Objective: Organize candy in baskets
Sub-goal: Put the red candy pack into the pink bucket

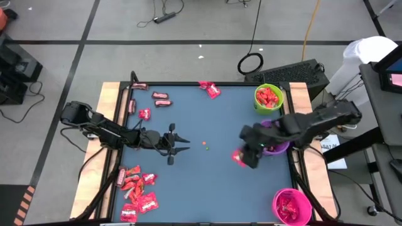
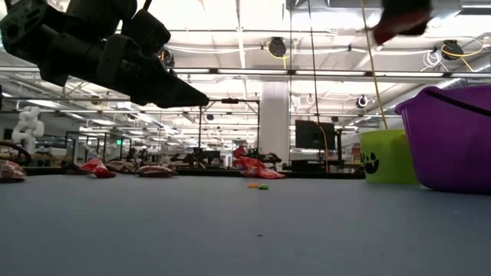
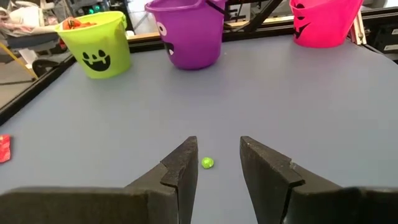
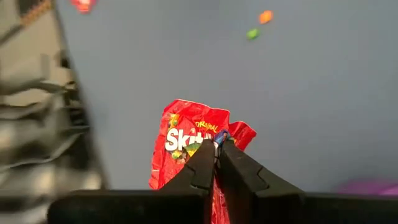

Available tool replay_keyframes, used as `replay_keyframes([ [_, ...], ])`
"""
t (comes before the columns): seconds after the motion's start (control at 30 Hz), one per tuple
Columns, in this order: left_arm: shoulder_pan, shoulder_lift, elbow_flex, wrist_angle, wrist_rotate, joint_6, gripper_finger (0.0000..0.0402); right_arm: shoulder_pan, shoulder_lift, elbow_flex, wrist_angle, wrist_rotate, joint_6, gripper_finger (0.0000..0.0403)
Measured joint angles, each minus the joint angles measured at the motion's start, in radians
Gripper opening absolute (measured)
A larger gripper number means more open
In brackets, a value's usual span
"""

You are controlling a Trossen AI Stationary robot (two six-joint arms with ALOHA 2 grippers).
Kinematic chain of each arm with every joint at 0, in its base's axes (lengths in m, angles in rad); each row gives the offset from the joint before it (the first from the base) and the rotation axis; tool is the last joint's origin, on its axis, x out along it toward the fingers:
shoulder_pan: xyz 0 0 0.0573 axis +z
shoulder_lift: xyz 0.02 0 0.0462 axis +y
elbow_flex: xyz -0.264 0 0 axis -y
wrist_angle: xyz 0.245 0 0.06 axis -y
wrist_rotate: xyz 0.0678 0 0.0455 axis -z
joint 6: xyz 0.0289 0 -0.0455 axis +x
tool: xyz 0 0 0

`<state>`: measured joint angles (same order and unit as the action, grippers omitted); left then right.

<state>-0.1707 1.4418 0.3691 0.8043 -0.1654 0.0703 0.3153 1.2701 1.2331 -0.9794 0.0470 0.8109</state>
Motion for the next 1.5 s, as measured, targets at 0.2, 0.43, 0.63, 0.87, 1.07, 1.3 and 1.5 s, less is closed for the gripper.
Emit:
replay_keyframes([
  [0.2,0.0,0.0,0.0,0.004,0.0,0.024,0.0128,0.19,-0.034,0.0,-0.003,0.033,0.308,0.0015],
  [0.43,0.0,0.0,0.0,0.06,0.0,0.107,0.0128,0.375,-0.032,0.0,-0.064,0.008,0.737,0.0015],
  [0.63,0.0,-0.001,0.0,0.081,0.0,0.157,0.0128,0.549,0.011,0.001,-0.127,-0.045,1.093,0.0015],
  [0.87,0.0,-0.001,0.0,0.11,0.0,0.18,0.0128,0.694,0.128,0.001,-0.165,-0.261,1.366,0.0015],
  [1.07,0.0,-0.001,0.0,0.124,0.0,0.18,0.0128,0.754,0.175,0.001,-0.166,-0.308,1.446,0.0015],
  [1.3,0.0,-0.001,0.0,0.133,0.0,0.179,0.0128,0.76,0.194,0.001,-0.167,-0.312,1.49,0.0059],
  [1.5,0.0,-0.001,0.0,0.132,0.0,0.179,0.0128,0.741,0.156,0.001,-0.156,-0.31,1.493,0.0147],
])
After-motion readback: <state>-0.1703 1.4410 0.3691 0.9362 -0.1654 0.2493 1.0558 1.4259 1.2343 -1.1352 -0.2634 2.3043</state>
